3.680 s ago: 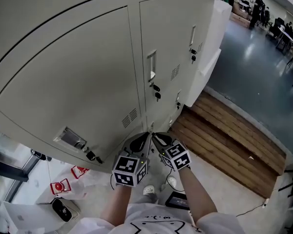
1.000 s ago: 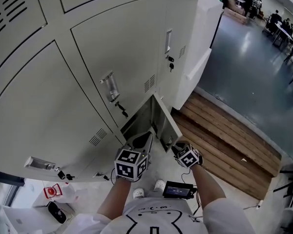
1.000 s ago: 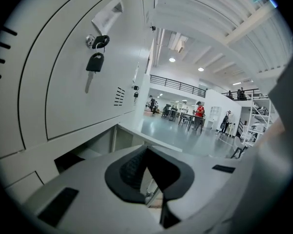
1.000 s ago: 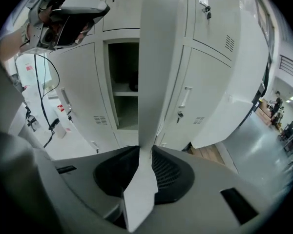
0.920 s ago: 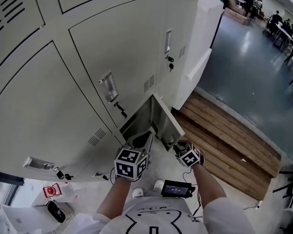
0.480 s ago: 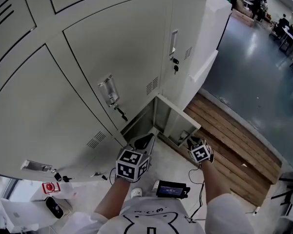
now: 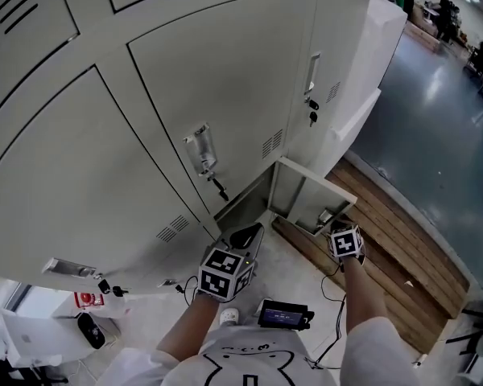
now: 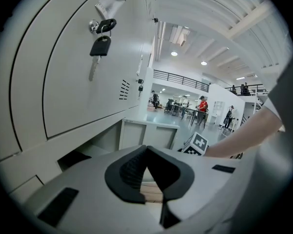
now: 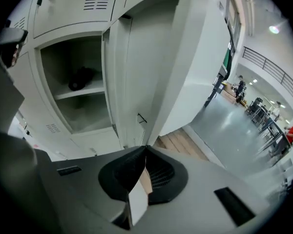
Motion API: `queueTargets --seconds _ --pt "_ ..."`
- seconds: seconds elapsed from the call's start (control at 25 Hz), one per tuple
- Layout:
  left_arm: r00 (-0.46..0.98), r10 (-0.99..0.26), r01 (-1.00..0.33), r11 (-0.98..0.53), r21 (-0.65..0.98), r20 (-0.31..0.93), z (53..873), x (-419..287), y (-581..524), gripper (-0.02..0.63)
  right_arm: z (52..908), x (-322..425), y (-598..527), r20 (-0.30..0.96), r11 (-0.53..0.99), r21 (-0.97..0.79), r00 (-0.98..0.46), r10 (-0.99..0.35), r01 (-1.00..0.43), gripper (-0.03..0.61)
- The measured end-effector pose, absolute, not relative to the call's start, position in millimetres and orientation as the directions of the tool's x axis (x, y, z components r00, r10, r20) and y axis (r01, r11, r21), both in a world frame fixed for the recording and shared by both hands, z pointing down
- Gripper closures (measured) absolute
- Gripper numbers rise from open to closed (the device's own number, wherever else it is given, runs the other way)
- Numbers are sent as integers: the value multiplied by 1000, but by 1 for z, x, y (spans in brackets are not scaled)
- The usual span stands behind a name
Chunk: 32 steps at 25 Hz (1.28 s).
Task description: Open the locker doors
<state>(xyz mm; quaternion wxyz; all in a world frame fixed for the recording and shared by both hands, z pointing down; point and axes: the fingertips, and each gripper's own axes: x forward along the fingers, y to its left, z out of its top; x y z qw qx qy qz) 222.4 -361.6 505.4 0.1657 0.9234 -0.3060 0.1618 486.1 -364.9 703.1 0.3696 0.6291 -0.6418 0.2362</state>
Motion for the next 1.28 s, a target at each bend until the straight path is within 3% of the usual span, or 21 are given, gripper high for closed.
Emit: queueTargets --seconds 0.2,0.36,0.68,1.0,1.28 --pt "772 -512 -608 -768 201 377 496 218 -356 594 686 488 -352 733 -5 141 107 -672 -990 574" --pt "786 -511 -595 -778 201 349 485 210 -347 594 632 467 -345 633 -39 116 104 -767 -992 575" --pt "829 -494 -540 -828 149 263 443 180 -319 594 510 363 -311 399 24 101 19 -917 -995 575" --pt "858 -473 -503 -852 145 199 415 154 -298 594 446 275 -276 248 19 110 9 -969 -994 574" --pt "868 -479 -493 -864 101 131 383 141 -276 594 383 212 -259 121 137 138 -120 -985 -981 575"
